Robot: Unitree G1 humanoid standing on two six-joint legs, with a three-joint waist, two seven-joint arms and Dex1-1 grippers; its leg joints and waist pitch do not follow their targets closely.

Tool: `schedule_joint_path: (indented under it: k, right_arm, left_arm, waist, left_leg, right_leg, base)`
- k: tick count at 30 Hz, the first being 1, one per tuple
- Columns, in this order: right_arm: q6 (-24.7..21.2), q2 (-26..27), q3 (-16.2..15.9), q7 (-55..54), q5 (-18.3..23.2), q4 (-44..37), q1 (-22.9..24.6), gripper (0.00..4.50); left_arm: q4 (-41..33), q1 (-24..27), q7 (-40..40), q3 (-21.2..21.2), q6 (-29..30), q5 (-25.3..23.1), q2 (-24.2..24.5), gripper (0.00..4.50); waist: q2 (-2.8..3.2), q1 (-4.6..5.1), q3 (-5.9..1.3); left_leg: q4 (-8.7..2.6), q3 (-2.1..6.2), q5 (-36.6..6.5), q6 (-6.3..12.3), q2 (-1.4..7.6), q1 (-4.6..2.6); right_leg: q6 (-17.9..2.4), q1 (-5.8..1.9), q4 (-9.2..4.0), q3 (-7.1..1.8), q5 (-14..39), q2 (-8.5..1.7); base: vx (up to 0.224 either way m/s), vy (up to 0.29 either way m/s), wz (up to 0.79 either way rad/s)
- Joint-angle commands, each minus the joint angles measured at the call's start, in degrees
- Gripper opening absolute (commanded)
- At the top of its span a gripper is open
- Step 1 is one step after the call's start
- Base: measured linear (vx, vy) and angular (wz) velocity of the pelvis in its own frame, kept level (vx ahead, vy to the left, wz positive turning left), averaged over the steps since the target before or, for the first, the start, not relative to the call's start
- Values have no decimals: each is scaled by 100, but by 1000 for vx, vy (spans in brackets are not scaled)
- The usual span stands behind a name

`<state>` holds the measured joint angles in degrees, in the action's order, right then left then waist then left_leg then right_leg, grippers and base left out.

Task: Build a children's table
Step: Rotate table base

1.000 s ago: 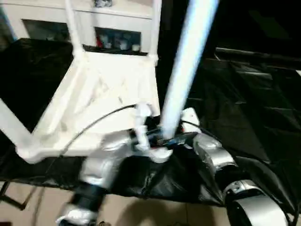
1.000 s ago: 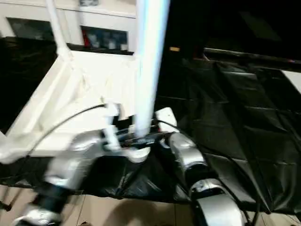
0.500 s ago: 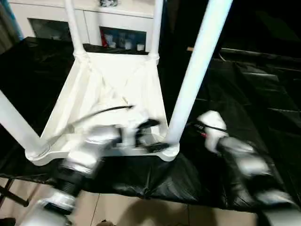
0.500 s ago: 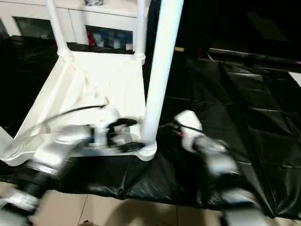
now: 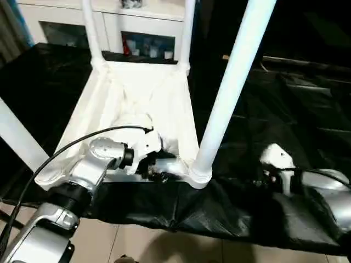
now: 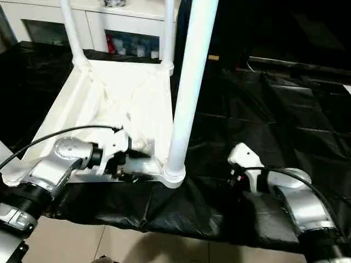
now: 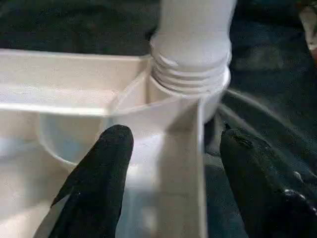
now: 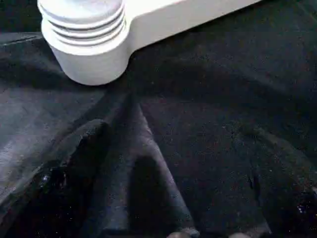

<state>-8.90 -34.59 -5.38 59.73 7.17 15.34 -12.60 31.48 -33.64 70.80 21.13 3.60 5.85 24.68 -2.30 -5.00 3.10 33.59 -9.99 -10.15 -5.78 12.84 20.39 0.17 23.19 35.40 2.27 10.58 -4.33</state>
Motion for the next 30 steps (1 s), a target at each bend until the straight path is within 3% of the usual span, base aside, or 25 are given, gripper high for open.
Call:
schedule_joint_path:
  k: [1, 10, 30]
  right_arm:
    - [-105, -87, 52, 31, 91, -193, 53, 450]
    - [-483, -127, -42, 37, 160, -657, 152, 450]
    - [-927, -39, -179, 114, 294, -1129, 169, 450]
  left_arm:
    - [-37, 6, 113, 75, 53, -29, 52, 288]
    - [-120, 88, 229, 65, 32, -130, 136, 229]
    - [178, 9, 423, 96, -15, -373, 330, 54]
  waist:
    - [9, -20, -354]
    - [-12, -31, -354]
    - [21, -30, -346]
  left_leg:
    - [-388, -47, -1494, 178, 13, -35]
    - [-397, -38, -1423, 161, 21, -30]
    - [-408, -29, -1503, 74, 16, -35]
  right_leg:
    - [-1248, -277, -440, -171, 1203, -255]
    - [-1186, -282, -426, -168, 1193, -261]
    - [-1145, -276, -440, -174, 1300, -268]
  base:
    - [0, 0, 0]
    - [0, 0, 0]
    - [0, 0, 0]
